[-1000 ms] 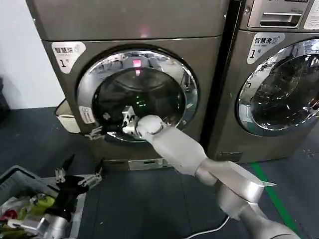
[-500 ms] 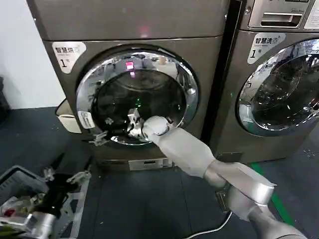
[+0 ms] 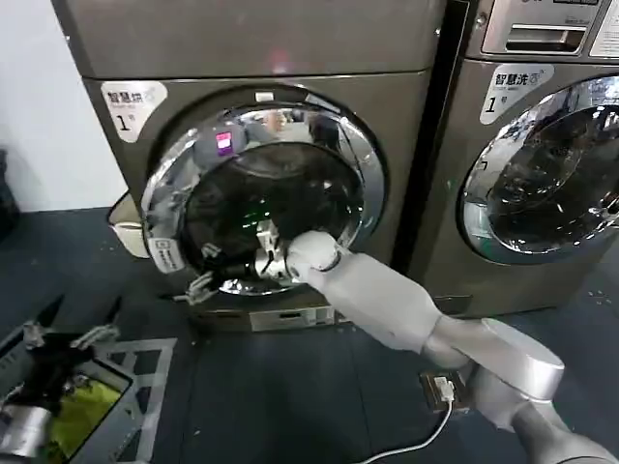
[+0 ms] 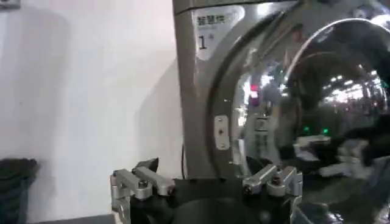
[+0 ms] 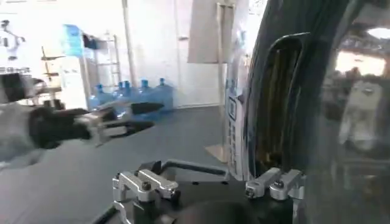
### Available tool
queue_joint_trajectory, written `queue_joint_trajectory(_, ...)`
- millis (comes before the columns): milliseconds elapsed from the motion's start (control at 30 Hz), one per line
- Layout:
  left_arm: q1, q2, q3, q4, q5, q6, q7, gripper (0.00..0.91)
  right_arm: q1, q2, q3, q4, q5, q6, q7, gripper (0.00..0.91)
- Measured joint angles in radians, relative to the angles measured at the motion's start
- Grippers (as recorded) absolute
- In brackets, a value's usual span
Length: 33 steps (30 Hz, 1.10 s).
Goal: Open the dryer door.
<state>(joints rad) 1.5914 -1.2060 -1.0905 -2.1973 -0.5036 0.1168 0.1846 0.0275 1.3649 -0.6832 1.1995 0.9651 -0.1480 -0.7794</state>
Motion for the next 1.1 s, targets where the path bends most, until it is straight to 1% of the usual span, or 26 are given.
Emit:
queue_joint_trajectory(167,-0.017,0.064,-0.027,0.048,-0.088,-0.028,0.022,0.907,0.007,-0.041,-0.021,0.082,0.043,-0.019,-0.006,0.907)
queue_joint_trajectory(367,-0.034,0.156,-0.032,0.134,-0.176,-0.099,0.083,0.907,0.023,-0.107,-0.049,0.199,0.087,-0.029,-0.031,0.907)
queue_joint_trajectory(533,-0.053,0.231,-0.015,0.21,-0.197,-0.128,0.115,0.907,0.039,-0.179,-0.074,0.293,0.105,-0.029,-0.068,0.907)
queue_joint_trajectory(633,-0.066,0.27,-0.001,0.249,-0.201,-0.136,0.125,0.907,0.043,-0.225,-0.089,0.341,0.106,-0.022,-0.096,0.907)
queue_joint_trajectory(767,-0.08,0.311,0.021,0.291,-0.198,-0.164,0.164,0.907,0.045,-0.29,-0.111,0.392,0.102,0.002,-0.144,0.907)
queue_joint_trajectory(967,-0.108,0.382,0.075,0.347,-0.204,-0.215,0.247,0.907,0.052,-0.38,-0.14,0.45,0.083,0.037,-0.224,0.907)
queue_joint_trajectory(1100,-0.128,0.425,0.126,0.362,-0.211,-0.238,0.297,0.907,0.046,-0.435,-0.156,0.468,0.081,0.059,-0.292,0.907)
